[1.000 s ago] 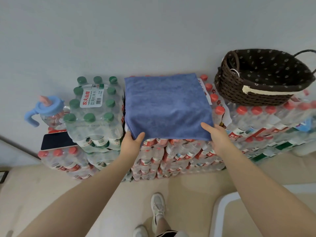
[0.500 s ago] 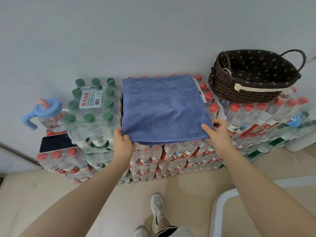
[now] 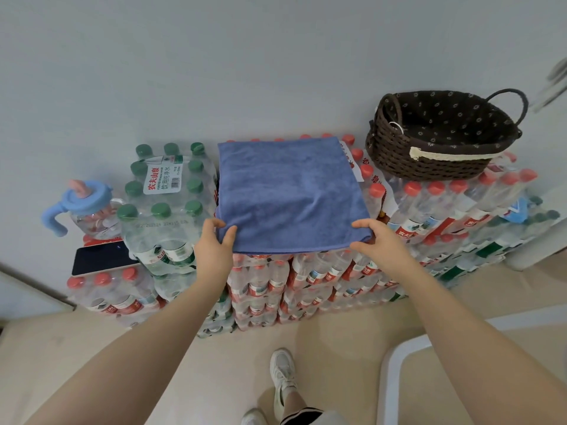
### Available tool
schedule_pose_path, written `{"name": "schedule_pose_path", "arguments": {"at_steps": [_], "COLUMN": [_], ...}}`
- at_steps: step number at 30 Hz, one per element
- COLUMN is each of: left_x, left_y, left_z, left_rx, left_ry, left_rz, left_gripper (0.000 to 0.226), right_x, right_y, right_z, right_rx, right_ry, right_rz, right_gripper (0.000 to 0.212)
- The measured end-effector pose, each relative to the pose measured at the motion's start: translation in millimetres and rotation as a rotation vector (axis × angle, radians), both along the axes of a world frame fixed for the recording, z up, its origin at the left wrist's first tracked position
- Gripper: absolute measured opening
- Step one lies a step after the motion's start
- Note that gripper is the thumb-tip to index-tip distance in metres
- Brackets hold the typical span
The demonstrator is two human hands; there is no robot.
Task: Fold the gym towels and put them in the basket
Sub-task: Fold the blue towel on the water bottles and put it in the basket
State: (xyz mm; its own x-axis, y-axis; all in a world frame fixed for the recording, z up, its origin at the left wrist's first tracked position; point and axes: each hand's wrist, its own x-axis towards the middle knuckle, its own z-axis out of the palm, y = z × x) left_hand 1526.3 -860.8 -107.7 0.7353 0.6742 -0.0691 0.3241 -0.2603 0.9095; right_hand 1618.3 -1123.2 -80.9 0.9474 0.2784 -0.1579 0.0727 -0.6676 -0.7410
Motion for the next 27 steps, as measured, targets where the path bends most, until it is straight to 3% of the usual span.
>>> {"name": "schedule_pose_path", "arguments": {"at_steps": [3,6,12,17,27], "left_x": [2.2,4.4,1.4,1.6,6.9], "left_y": [2.1,3.6,9.4,14.5,20.7], "left_z": [0.0,1.4,1.6,2.1,14.9], "left_rx": [-0.03,-0.142,-0.21,-0.29,-0.697], "left_ry": [0.029,0.038,0.059,0.135,0.339], "left_rz": [-0.034,-0.039,0.064,0.027,-0.12], "left_gripper": [0.013,0.017,0.015,0.018,0.012], "right_x": [0.3,1.1,-1.4,2.7,3.3], "right_y": [-0.7,2.2,10.3,9.0,7.5], "right_z": [-1.9,-4.4,-9.4,-7.5,0.6], "right_rx": [-0.046,0.087,0.298,0.484,0.333], "right_ry": [-0.044,-0.048,0.005,0.047,-0.097], "right_rz": [-0.006,-0.149,-0.276,-0.435,-0.348], "right_gripper": [0.045,0.035,0.035,0.033,0.029]}}
